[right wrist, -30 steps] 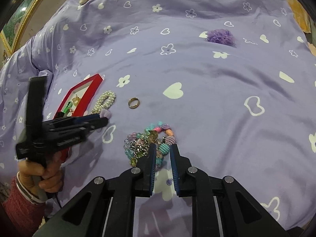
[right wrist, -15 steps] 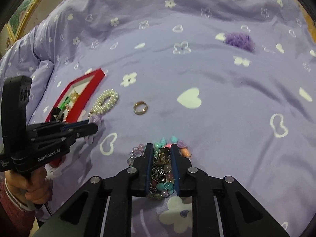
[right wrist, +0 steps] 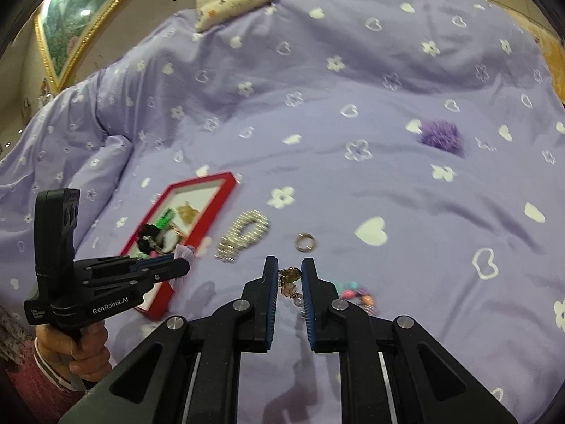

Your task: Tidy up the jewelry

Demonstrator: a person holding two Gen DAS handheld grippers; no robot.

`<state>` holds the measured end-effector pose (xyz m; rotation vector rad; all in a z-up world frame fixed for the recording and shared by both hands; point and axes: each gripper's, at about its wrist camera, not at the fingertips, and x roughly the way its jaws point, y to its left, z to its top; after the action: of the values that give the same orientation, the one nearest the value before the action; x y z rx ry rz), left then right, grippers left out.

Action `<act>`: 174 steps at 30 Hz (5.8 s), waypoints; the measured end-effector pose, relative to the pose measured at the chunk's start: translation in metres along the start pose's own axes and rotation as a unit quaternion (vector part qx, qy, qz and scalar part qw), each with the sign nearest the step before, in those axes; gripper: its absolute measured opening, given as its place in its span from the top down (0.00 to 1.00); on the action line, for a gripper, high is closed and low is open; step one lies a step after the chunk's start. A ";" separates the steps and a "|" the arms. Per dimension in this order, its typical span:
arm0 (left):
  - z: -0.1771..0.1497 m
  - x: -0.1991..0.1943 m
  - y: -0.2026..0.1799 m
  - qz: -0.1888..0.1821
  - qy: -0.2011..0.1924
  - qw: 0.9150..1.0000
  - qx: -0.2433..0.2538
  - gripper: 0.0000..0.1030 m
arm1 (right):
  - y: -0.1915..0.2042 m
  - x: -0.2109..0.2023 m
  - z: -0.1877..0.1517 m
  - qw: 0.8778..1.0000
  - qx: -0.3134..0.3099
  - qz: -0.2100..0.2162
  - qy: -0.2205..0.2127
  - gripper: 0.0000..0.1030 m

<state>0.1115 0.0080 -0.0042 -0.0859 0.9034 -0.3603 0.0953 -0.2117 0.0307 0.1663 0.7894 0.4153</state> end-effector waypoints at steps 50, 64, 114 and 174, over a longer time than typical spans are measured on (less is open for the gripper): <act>-0.059 -0.030 0.196 0.105 0.014 0.977 -0.185 0.91 | 0.179 0.166 -0.004 0.977 -0.095 0.137 0.131 0.88; -0.060 -0.016 0.200 0.111 0.034 0.975 -0.188 0.89 | 0.180 0.193 -0.011 0.972 -0.114 0.117 0.170 0.87; -0.028 -0.035 0.076 0.068 0.007 0.993 -0.097 0.48 | 0.030 0.047 -0.017 0.996 0.019 0.039 0.077 0.61; 0.042 0.106 -0.060 -0.016 0.053 0.996 0.075 0.80 | -0.059 0.013 -0.015 0.997 0.068 -0.013 0.029 0.88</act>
<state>0.1872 -0.0879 -0.0442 0.0590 0.9782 -0.4645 0.1105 -0.2602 -0.0061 0.2727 0.8762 0.3435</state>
